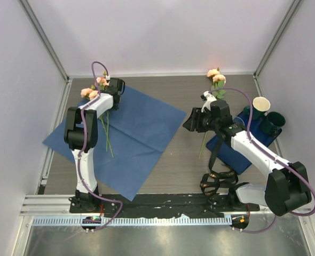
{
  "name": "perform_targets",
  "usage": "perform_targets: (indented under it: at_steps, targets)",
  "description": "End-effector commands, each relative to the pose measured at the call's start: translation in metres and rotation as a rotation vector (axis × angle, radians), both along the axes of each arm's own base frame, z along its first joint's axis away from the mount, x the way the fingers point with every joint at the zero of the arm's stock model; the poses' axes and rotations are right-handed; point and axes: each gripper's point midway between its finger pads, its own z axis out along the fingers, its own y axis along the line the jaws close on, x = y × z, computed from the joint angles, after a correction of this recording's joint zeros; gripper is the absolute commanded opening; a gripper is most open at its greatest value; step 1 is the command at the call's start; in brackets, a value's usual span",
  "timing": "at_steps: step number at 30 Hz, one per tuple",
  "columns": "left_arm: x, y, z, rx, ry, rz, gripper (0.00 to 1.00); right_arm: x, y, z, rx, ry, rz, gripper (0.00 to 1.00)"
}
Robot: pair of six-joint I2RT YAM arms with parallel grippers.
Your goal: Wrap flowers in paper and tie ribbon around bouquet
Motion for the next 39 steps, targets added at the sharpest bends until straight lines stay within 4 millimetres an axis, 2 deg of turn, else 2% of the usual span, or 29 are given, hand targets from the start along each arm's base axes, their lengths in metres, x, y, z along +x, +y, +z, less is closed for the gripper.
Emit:
perform_targets:
  at_steps: [1,8,9,10,12,13,16,18,19,20,21,22,23,24,25,27,28,30,31,32,35,39]
  targets:
    - [-0.005,0.004,0.006,0.014,0.012,-0.012,0.31,0.004,-0.001,0.019,0.021,-0.056,-0.003,0.53]
    - [-0.002,-0.003,0.028,-0.039,-0.029,-0.013,0.4,0.004,-0.001,0.024,0.026,-0.067,-0.005,0.53]
    - [-0.007,-0.006,0.028,-0.057,-0.005,-0.011,0.43,0.005,-0.002,0.021,0.023,-0.059,-0.007,0.53]
    - [-0.002,-0.01,0.039,-0.096,-0.03,0.013,0.53,0.004,-0.001,0.021,0.024,-0.058,-0.003,0.53]
    - [-0.013,-0.021,0.04,-0.161,0.025,0.009,0.6,0.003,-0.001,0.017,0.023,-0.046,-0.006,0.53]
    - [-0.011,-0.025,0.048,-0.197,0.013,0.027,0.66,0.004,-0.002,0.017,0.019,-0.046,-0.01,0.53]
    - [-0.029,-0.042,0.061,-0.325,0.072,0.008,0.69,0.004,-0.004,0.01,0.008,-0.027,-0.02,0.53]
    - [-0.046,-0.048,0.079,-0.401,0.091,-0.01,0.7,0.004,-0.003,0.009,0.006,-0.021,-0.018,0.53]
    - [-0.061,-0.058,0.078,-0.463,0.129,-0.029,0.7,0.004,-0.003,0.008,0.005,-0.017,-0.016,0.53]
    - [-0.071,-0.056,0.092,-0.483,0.111,-0.029,0.7,0.003,-0.003,0.009,0.005,-0.015,-0.015,0.53]
    - [-0.082,-0.055,0.095,-0.491,0.118,-0.018,0.71,0.004,-0.003,0.009,0.007,-0.018,-0.014,0.54]
    - [-0.1,-0.054,0.084,-0.504,0.165,-0.004,0.72,0.003,-0.003,0.009,0.007,-0.016,-0.012,0.54]
    - [-0.109,-0.048,0.081,-0.514,0.172,0.026,0.72,0.003,-0.002,0.01,0.012,-0.02,-0.011,0.53]
    - [-0.12,-0.045,0.092,-0.528,0.145,0.032,0.72,0.002,-0.001,0.01,0.015,-0.019,-0.004,0.54]
    - [-0.135,-0.041,0.077,-0.543,0.175,0.054,0.73,0.003,-0.001,0.01,0.012,-0.02,-0.002,0.54]
    - [-0.15,-0.033,0.082,-0.611,0.14,0.095,0.73,0.003,-0.002,0.008,0.007,-0.017,-0.005,0.54]
    - [-0.162,-0.03,0.067,-0.621,0.163,0.113,0.73,0.004,-0.002,0.007,0.006,-0.018,-0.006,0.54]
    - [-0.17,-0.018,0.058,-0.648,0.172,0.16,0.7,0.004,-0.003,0.005,0.003,-0.008,-0.013,0.54]
    - [-0.177,-0.02,0.048,-0.665,0.203,0.159,0.68,0.005,-0.003,0.006,0.008,-0.009,-0.013,0.54]
    - [-0.178,-0.013,0.045,-0.724,0.211,0.189,0.68,0.004,-0.002,0.005,0.009,-0.006,-0.012,0.54]
    - [-0.181,-0.01,0.028,-0.74,0.253,0.199,0.66,0.004,-0.003,0.007,0.012,-0.012,-0.012,0.53]
    - [-0.174,-0.001,0.01,-0.697,0.29,0.221,0.52,0.003,-0.003,0.008,0.016,-0.014,-0.014,0.54]
